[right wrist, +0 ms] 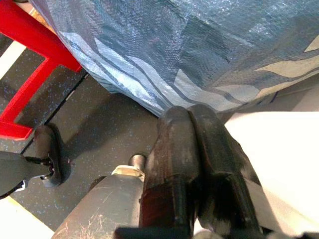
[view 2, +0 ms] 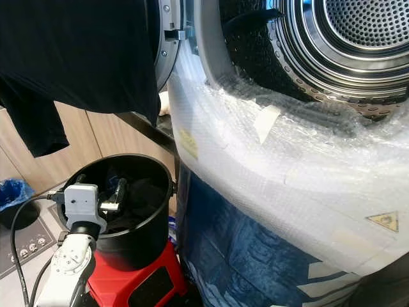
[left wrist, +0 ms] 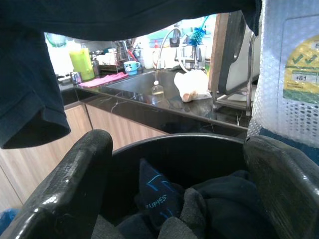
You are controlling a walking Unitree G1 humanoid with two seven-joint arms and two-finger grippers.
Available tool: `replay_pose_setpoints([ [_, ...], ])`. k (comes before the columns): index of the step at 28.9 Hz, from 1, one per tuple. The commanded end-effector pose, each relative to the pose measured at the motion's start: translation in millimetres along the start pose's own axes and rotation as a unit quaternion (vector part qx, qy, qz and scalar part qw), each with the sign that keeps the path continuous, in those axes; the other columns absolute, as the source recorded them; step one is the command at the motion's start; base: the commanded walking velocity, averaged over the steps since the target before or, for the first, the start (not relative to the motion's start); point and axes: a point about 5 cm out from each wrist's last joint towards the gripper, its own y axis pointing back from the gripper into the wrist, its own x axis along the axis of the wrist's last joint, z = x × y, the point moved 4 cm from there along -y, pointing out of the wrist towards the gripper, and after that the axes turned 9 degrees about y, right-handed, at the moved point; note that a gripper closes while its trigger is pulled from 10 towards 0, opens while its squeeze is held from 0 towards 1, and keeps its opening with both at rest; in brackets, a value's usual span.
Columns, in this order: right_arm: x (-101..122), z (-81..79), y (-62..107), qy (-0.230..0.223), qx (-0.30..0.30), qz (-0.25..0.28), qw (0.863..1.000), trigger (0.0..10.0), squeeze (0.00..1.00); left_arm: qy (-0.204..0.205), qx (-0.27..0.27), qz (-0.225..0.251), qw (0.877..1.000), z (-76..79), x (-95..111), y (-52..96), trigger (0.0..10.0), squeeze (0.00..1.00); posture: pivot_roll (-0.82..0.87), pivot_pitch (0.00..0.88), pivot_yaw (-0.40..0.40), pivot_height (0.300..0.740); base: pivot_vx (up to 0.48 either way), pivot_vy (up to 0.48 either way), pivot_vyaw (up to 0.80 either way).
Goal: Clothes washing
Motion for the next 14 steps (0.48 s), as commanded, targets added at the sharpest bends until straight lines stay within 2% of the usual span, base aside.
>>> replay_pose_setpoints([
  [1, 1.9, -2.4, -0.5, -0.012, 0.001, 0.003, 1.0, 10.0, 0.0, 0.003, -0.004, -0.002, 1.0, 1.4, -0.7, -0.4, 10.0, 0.0, 0.06, 0.062, -0.026, 0.74, 0.24, 0.0, 0.0],
  [14, 5.1, -9.5, -1.1, -0.011, 0.015, 0.009, 1.0, 10.0, 0.0, 0.002, -0.005, -0.003, 1.0, 0.6, -0.1, -1.5, 10.0, 0.0, 0.06, 0.056, -0.019, 0.74, 0.244, 0.0, 0.0],
])
